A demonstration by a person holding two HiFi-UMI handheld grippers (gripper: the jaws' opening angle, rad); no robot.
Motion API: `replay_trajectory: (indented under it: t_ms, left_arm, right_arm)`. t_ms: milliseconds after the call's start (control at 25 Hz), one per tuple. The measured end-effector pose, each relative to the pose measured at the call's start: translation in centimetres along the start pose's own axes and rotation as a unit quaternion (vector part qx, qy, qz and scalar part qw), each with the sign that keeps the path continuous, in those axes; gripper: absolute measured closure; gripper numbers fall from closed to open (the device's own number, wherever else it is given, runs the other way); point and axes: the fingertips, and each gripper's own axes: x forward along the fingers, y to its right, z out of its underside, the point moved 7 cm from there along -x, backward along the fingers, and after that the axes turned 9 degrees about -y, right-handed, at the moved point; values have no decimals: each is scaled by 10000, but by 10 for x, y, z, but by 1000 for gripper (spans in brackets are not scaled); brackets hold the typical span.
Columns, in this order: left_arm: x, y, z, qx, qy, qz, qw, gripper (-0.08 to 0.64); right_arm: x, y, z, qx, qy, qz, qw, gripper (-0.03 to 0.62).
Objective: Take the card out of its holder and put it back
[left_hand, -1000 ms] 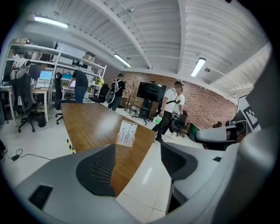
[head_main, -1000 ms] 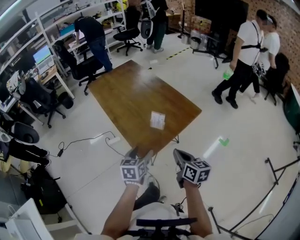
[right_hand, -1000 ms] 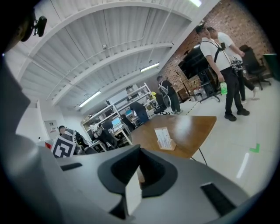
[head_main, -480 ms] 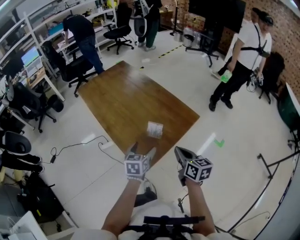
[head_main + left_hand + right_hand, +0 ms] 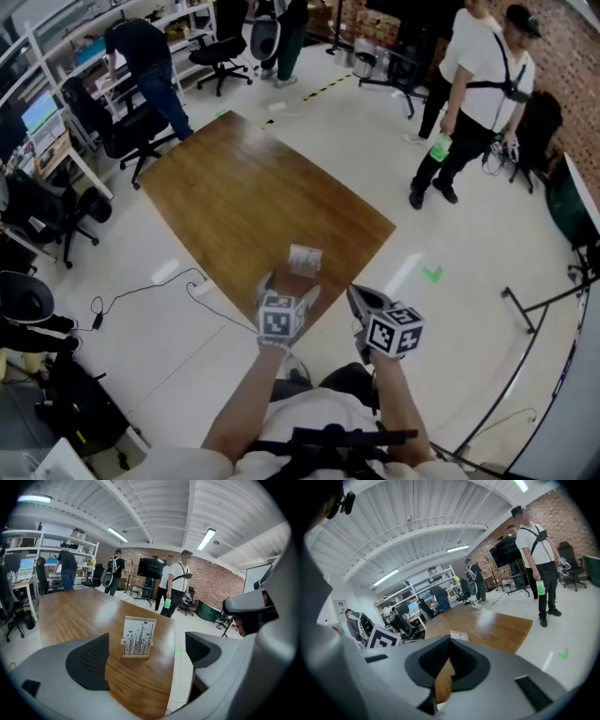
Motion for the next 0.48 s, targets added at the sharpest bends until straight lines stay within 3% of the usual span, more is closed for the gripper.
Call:
replay_trajectory:
  t_ms: [280,480]
  left_arm:
    - [32,1,-14,168,40,-334,9993,23]
    - [51,0,-16,287,-55,-832,9961,25]
  right_arm:
    - [14,18,-5,-48,-242,-158,9996,586]
    - [20,32,-21,-206,-431,-293,9984,586]
